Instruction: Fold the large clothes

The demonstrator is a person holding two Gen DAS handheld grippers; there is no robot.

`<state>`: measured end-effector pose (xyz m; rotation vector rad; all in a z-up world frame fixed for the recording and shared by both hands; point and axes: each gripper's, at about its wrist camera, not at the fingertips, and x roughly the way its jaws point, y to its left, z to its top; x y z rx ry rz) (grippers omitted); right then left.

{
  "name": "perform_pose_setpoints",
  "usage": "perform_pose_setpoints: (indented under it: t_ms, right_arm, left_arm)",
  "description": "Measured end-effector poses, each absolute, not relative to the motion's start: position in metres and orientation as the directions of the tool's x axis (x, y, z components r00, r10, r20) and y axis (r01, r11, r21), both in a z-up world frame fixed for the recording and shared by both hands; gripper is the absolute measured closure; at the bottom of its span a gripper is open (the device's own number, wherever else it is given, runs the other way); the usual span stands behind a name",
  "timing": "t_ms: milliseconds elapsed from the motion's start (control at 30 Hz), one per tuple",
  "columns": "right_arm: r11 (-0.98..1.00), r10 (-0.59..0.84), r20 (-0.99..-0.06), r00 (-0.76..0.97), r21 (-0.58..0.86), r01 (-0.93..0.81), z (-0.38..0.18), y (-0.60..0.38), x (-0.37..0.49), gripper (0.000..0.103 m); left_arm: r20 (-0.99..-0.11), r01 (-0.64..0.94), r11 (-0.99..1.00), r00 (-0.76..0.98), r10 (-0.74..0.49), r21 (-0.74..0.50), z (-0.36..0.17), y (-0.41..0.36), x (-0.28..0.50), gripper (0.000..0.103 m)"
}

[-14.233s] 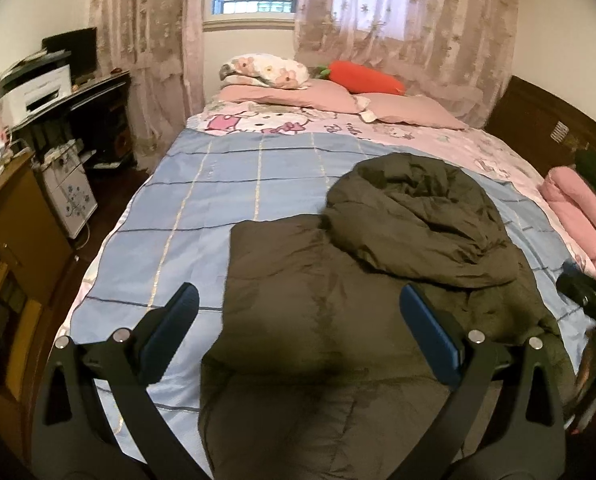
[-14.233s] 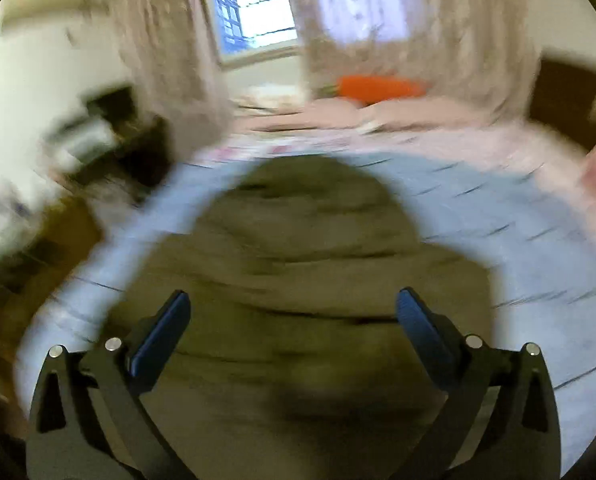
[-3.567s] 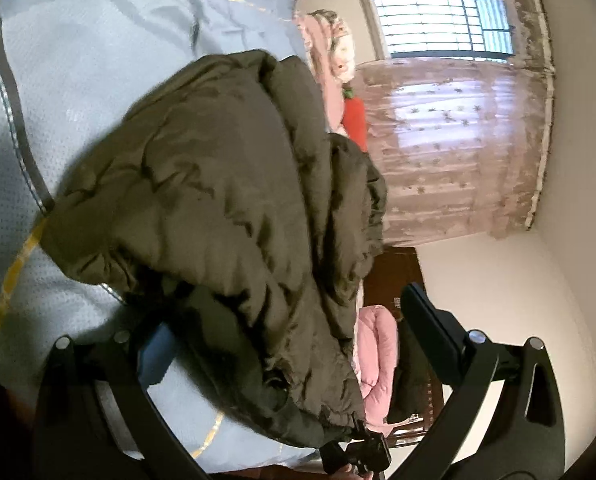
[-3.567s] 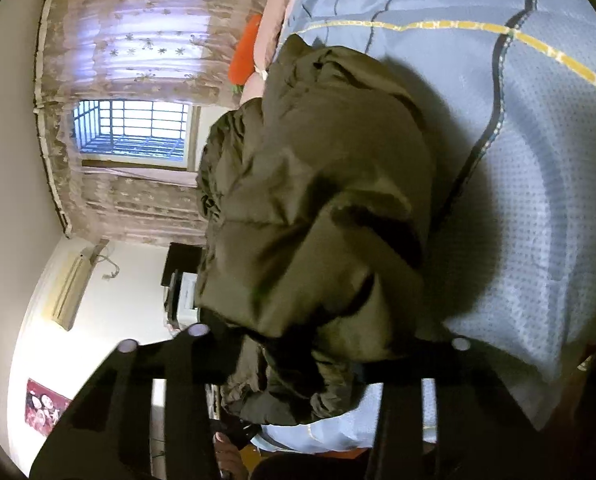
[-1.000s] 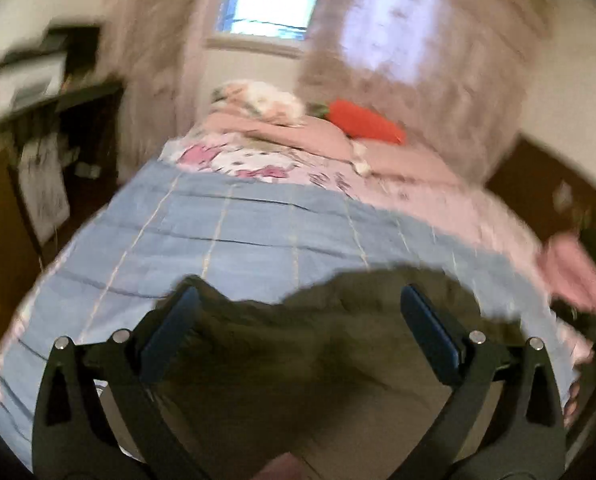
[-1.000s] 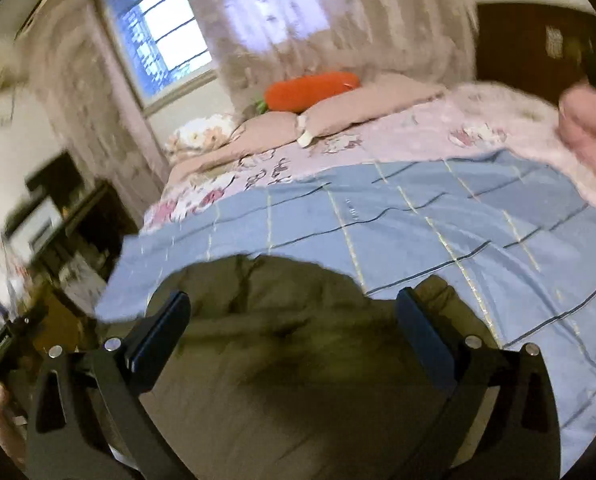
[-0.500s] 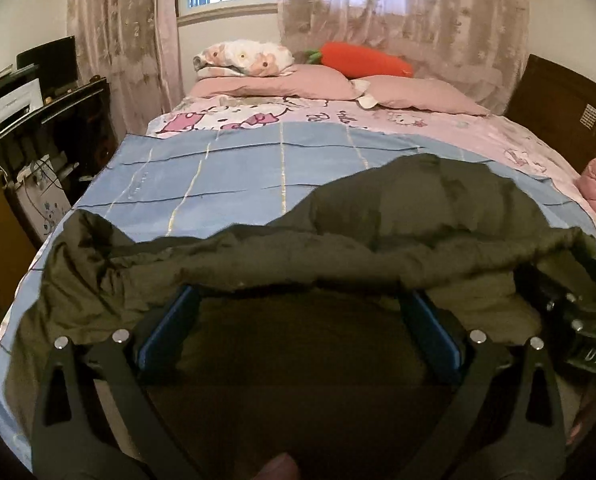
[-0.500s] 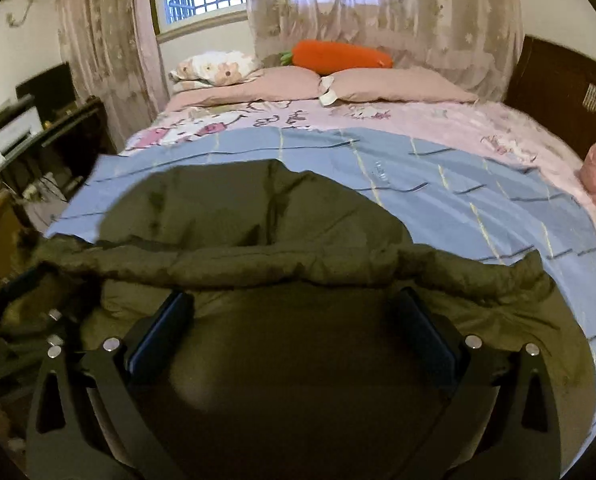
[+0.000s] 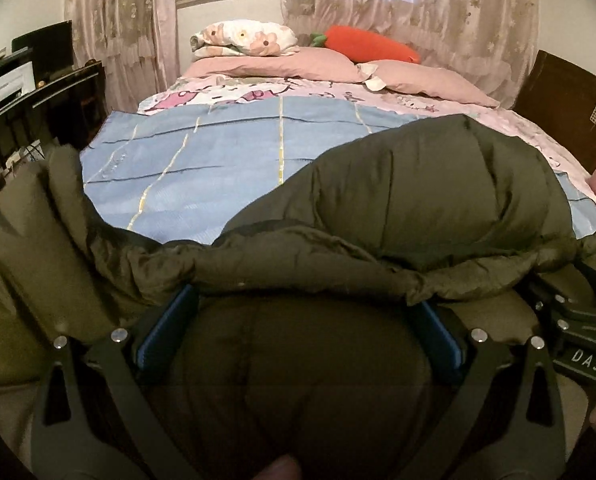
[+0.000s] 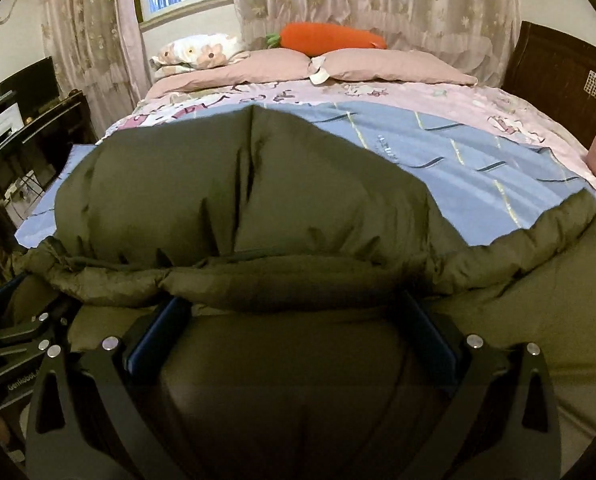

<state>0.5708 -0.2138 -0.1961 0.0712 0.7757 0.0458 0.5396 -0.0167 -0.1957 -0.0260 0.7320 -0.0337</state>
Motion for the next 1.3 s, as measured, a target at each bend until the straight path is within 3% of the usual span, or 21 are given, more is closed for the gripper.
perform_pose_setpoints:
  t_ms: [233,367,500,600,800,1200,1300]
  right_arm:
    - [0.997,0.068,-0.719,0.691,0.076,-0.019,-0.206,-0.214,0.577,0.001]
    - [0.995,0.103,-0.735,0.67,0.083,-0.062,-0.185,-0.219,0.572,0.001]
    - [0.994,0.103,-0.589,0.801,0.028,-0.107,-0.131,-0.242,0.525,0.001]
    - [0.997,0.061,-0.582,0.811,-0.001,-0.075,-0.13,-0.267,0.512,0.001]
    - [0.999,0.004,-0.639,0.769,0.043,0.03,-0.182,-0.324,0.527,0.001]
    - [0.984,0.086,-0.638,0.765,0.174,0.034,-0.226,-0.331,0.545,0.001]
    - [0.985,0.082,-0.652,0.753,0.167,0.037,-0.227,-0.329,0.55,0.001]
  left_arm:
    - [-0.697,0.023,0.999,0.715,-0.046,-0.042,-0.207,-0.015,0.544,0.002]
    - [-0.724,0.061,0.998,0.688,-0.053,-0.016,-0.192,-0.013,0.541,0.002]
    - [-0.627,0.116,0.993,0.777,-0.067,0.037,-0.143,0.007,0.506,0.002]
    - [-0.612,0.073,0.997,0.789,-0.048,0.017,-0.13,0.041,0.497,0.002]
    - [-0.657,-0.03,0.999,0.753,0.04,0.027,-0.167,0.099,0.515,0.002]
    - [-0.682,-0.056,0.985,0.728,-0.073,-0.166,-0.219,0.123,0.536,0.002]
    - [-0.703,-0.058,0.985,0.708,-0.074,-0.162,-0.223,0.123,0.542,0.002]
